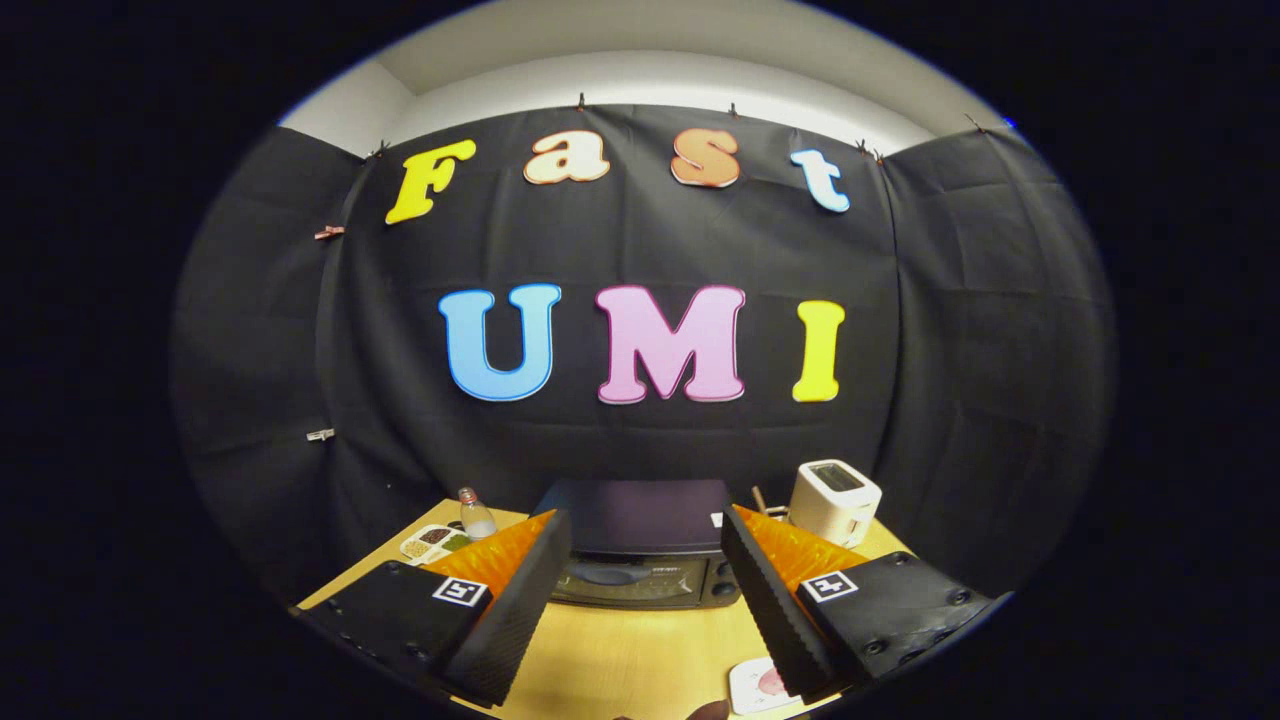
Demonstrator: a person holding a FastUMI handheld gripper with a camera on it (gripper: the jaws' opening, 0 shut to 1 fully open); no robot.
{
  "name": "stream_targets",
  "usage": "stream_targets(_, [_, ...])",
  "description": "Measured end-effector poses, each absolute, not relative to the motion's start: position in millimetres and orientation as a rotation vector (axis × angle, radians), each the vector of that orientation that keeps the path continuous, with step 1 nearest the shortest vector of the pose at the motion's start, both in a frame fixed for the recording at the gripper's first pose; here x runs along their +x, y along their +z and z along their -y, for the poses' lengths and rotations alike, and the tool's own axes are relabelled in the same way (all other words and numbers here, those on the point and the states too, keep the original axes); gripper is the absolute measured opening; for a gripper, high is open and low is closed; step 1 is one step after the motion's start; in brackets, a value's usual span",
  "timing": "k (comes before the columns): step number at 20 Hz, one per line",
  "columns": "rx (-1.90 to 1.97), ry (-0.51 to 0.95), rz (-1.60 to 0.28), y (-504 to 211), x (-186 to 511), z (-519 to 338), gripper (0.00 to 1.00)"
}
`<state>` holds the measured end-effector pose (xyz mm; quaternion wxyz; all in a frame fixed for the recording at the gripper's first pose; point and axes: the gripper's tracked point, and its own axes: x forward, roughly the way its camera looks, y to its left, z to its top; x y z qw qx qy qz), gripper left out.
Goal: Open the toaster oven, put the food inside, and close the toaster oven door.
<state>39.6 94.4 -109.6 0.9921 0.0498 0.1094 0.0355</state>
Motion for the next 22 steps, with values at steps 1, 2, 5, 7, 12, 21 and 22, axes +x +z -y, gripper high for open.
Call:
stream_targets(1, [0.109, 0.071, -0.248, -124.8, 48.6, -100.5, 0.98])
stream_targets(2, [0.114, 0.073, -0.279, -139.9, 57.6, -106.3, 0.98])
stream_targets(5, [0.120, 0.072, -0.330, -178.8, 84.2, -124.6, 0.98])
stream_targets(7, [0.105, 0.074, -0.371, -207.3, 103.1, -134.1, 0.98])
stream_targets(12, [0.147, 0.068, -0.446, -259.4, 148.9, -150.2, 0.98])
stream_targets(21, [0.100, 0.020, -0.534, -321.6, 191.2, -153.3, 0.99])
stream_targets(22, [0.081, 0.017, -0.546, -328.7, 190.4, -153.9, 0.99])
